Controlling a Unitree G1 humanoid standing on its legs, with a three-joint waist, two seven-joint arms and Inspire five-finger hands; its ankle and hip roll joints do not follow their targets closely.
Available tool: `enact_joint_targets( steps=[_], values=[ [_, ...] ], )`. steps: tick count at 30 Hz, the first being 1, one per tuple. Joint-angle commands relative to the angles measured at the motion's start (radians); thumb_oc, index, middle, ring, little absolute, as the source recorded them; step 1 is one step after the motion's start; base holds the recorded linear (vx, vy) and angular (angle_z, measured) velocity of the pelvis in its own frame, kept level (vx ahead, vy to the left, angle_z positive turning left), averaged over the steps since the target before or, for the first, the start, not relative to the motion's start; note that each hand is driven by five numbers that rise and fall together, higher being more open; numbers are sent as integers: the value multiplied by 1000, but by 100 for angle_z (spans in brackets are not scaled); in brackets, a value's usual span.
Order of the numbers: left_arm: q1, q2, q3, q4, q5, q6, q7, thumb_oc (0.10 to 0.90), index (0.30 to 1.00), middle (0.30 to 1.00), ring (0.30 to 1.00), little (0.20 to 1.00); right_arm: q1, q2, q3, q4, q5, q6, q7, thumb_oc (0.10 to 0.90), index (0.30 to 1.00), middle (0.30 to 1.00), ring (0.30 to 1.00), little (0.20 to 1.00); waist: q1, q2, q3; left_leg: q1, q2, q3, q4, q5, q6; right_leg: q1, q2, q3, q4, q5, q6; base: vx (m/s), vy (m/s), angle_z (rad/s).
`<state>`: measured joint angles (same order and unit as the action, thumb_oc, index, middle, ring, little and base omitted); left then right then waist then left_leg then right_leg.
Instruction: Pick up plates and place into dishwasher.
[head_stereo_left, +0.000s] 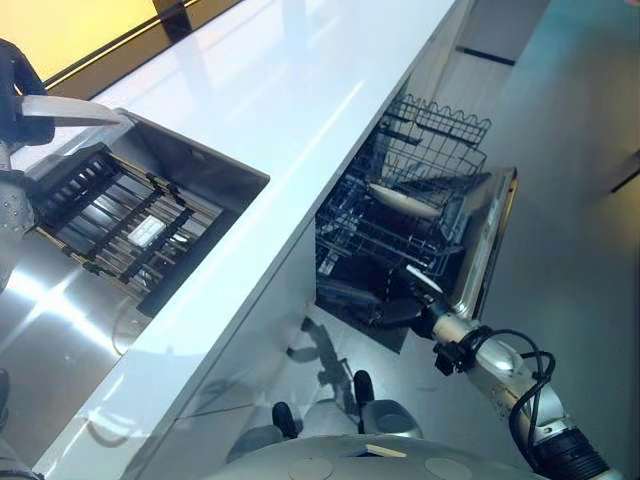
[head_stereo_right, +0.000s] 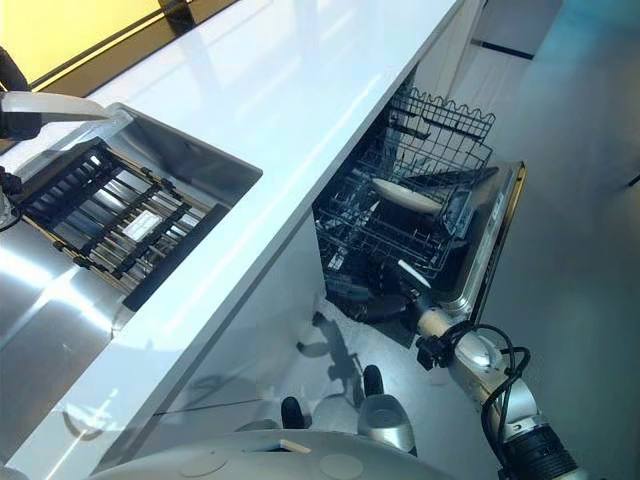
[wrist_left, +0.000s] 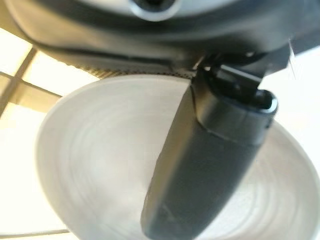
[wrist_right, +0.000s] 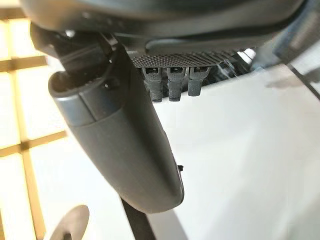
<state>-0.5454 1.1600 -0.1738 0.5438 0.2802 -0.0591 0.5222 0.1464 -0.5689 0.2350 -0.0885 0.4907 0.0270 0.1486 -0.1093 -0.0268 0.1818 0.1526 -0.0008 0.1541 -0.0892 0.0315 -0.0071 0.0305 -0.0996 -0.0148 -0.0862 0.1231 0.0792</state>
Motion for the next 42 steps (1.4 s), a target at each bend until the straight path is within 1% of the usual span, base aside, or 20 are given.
enact_joint_targets(
  steps=[1,4,5,7,8,10,13,15,17,20,24,25,26,28,29,33,37,38,39,42],
  values=[
    [17,97,114,-136,-57,-64,76,100,300,300,300,200,-83,-62,-161,-205,-189,-276,-243,800,900,900,900,900,-9,51,-135,-37,-11,-28,2,-46,19,4,-1,0,76,-73,57,0,0,0],
    [69,71,166,-297,-80,-31,40,100,300,300,300,200,-156,-106,-204,-262,-243,-324,-294,800,900,900,900,900,5,57,-135,-33,-10,-37,2,-50,19,10,3,5,78,-82,52,-26,-4,-2],
    [74,54,170,-358,-79,-29,28,100,300,300,300,200,-199,-126,-200,-271,-260,-347,-303,800,900,900,900,900,17,57,-137,-33,-11,-43,2,-51,19,13,4,5,78,-85,50,-45,-18,-4],
    [60,27,165,-423,-95,-47,-8,100,300,300,300,200,-273,-155,-165,-277,-302,-363,-315,800,900,900,900,900,34,56,-138,-31,-10,-51,2,-49,17,22,5,1,79,-89,46,-49,-35,-3],
    [39,19,150,-455,-104,-37,-29,100,300,300,300,200,-317,-165,-138,-280,-306,-349,-323,800,900,900,900,900,41,55,-139,-30,-10,-57,2,-47,16,26,6,-4,79,-90,44,-45,-44,-2],
    [9,2,127,-490,-124,-48,-58,100,300,300,300,200,-372,-167,-106,-290,-292,-319,-309,800,900,900,900,900,53,53,-143,-29,-10,-65,2,-43,13,33,7,-11,80,-92,42,-36,-40,3],
    [-29,-31,82,-563,-156,-58,-123,100,300,300,300,200,-457,-153,-43,-290,-298,-273,-283,800,900,900,900,900,75,49,-147,-31,-10,-83,2,-35,10,44,6,-28,78,-96,37,-43,-40,11],
    [-43,-48,63,-607,-172,-57,-172,100,300,300,300,200,-491,-145,-16,-287,-300,-255,-275,800,900,900,900,900,88,47,-149,-33,-10,-91,2,-32,8,49,5,-38,77,-98,35,-34,-35,20],
    [-55,-84,36,-650,-187,-79,-222,100,300,300,300,200,-537,-125,20,-280,-271,-212,-261,800,900,900,900,900,103,42,-153,-34,-10,-102,2,-29,6,57,3,-53,74,-100,33,-30,-41,31],
    [-78,-134,-7,-705,-199,-84,-275,100,300,300,300,200,-582,-82,71,-254,-249,-167,-261,800,900,900,900,900,118,39,-157,-37,-11,-118,2,-25,5,67,2,-70,69,-101,29,-27,-30,26],
    [-94,-173,-34,-746,-218,-89,-318,100,300,300,300,200,-603,-42,102,-237,-242,-151,-269,800,900,900,900,900,127,36,-164,-43,-10,-127,2,-19,3,72,0,-83,66,-101,28,-29,-21,29],
    [-105,-193,-47,-764,-228,-85,-336,100,300,300,300,200,-608,-24,110,-241,-254,-149,-278,800,900,900,900,900,129,36,-164,-49,-10,-128,2,-9,2,68,0,-86,67,-94,26,-19,-22,25],
    [-107,-197,-49,-768,-228,-83,-339,100,300,300,300,200,-610,-19,113,-241,-258,-147,-281,800,900,900,900,900,130,36,-166,-45,-10,-130,2,-18,1,73,0,-87,65,-101,27,-53,-26,22],
    [-124,-225,-68,-789,-254,-76,-362,100,300,300,300,200,-625,13,127,-247,-274,-146,-305,800,900,900,900,900,134,36,-167,-52,-9,-132,2,-7,0,69,-1,-91,65,-92,26,-30,-21,10],
    [-127,-245,-77,-798,-288,-74,-378,100,300,300,300,200,-634,27,131,-253,-268,-140,-316,800,900,900,900,900,136,36,-168,-54,-10,-134,2,-6,0,70,-1,-93,62,-90,26,-6,-13,6],
    [-112,-309,-97,-828,-303,-72,-419,100,300,300,300,200,-647,69,154,-268,-277,-118,-339,800,900,900,900,900,137,34,-170,-56,-9,-132,2,-5,0,70,-1,-91,57,-88,26,0,-2,1],
    [-91,-344,-109,-849,-325,-70,-446,100,300,300,300,200,-642,93,166,-276,-261,-104,-358,800,900,900,900,900,137,33,-173,-60,-9,-130,2,-4,0,68,-1,-89,53,-87,25,0,0,0],
    [-87,-349,-111,-856,-329,-69,-451,100,300,300,300,200,-641,96,170,-278,-260,-101,-366,517,658,658,658,617,138,33,-174,-61,-9,-129,2,-4,0,68,-1,-89,52,-86,25,0,0,0],
    [-82,-358,-113,-866,-338,-66,-460,100,300,300,300,200,-639,103,173,-280,-259,-101,-386,100,300,300,300,200,138,33,-174,-62,-8,-127,2,-4,0,69,-1,-89,49,-86,25,0,0,0],
    [-77,-374,-120,-878,-342,-51,-471,100,300,300,300,200,-633,119,177,-282,-278,-107,-407,100,300,300,300,200,137,34,-175,-64,-9,-124,2,-5,1,69,-2,-89,46,-85,26,5,3,1]
  ],
)
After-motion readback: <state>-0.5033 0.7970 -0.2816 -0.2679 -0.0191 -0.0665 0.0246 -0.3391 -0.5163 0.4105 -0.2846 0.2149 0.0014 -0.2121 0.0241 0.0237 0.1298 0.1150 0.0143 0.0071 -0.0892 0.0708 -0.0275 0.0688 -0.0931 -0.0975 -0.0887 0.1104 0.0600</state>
